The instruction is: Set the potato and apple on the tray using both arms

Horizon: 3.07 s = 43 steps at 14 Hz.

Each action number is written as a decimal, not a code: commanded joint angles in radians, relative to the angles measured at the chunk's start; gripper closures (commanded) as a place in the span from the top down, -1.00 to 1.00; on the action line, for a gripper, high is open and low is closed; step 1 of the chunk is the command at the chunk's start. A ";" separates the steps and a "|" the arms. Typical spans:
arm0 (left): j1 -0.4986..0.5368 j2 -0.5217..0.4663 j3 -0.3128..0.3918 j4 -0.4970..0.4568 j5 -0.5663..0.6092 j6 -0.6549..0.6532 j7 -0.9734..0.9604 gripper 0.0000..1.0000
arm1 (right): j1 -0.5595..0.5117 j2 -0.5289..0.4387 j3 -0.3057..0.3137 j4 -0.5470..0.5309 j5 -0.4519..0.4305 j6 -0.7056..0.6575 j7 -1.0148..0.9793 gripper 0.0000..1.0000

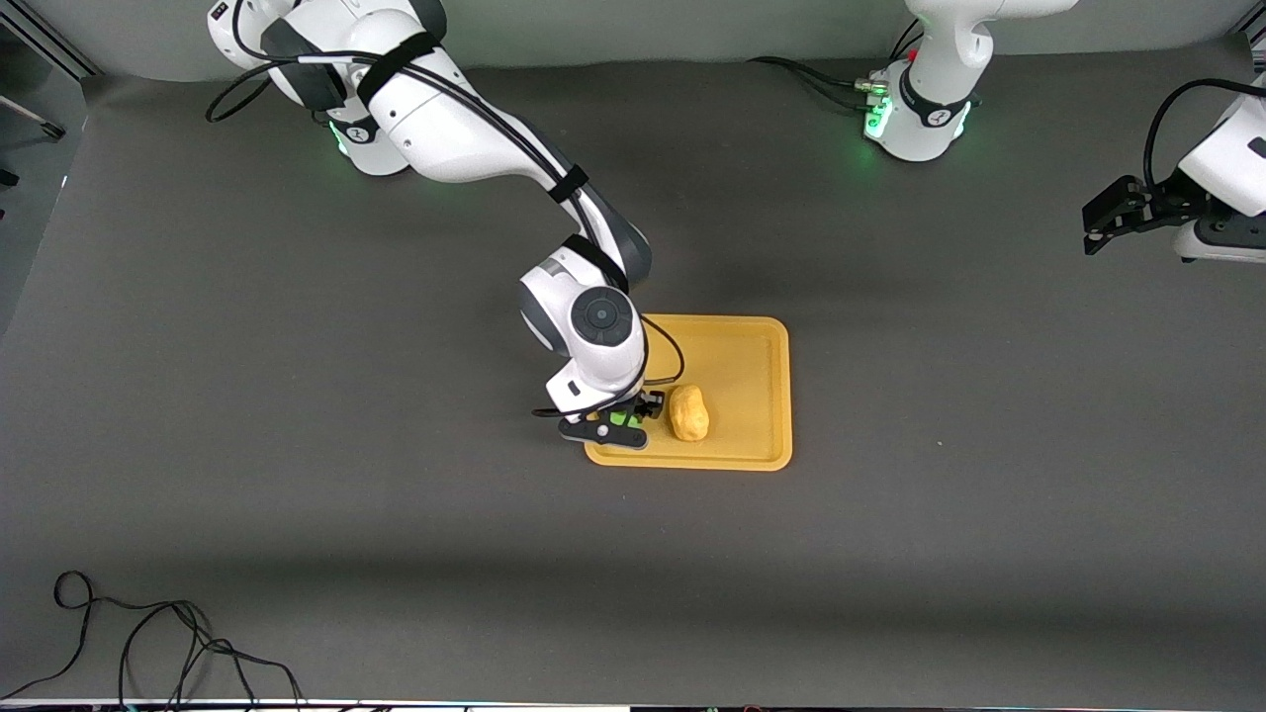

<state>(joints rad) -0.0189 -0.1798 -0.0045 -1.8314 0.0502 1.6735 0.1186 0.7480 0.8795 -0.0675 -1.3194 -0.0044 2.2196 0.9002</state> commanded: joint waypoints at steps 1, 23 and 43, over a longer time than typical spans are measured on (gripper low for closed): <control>0.005 -0.015 -0.002 -0.014 -0.004 0.008 0.016 0.99 | 0.002 -0.066 0.006 -0.081 0.000 0.000 0.008 -0.13; 0.007 -0.024 0.018 -0.014 -0.032 -0.008 0.069 0.99 | -0.067 -0.532 -0.076 -0.044 0.003 -0.562 -0.208 1.00; -0.009 -0.010 0.018 -0.038 -0.049 -0.009 0.070 0.99 | -0.743 -0.898 0.014 -0.336 -0.009 -0.633 -0.928 1.00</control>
<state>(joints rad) -0.0197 -0.1813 0.0112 -1.8592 0.0078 1.6666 0.1727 0.0166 0.0099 -0.0682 -1.6326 0.0090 1.5734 -0.0036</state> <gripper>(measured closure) 0.000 0.000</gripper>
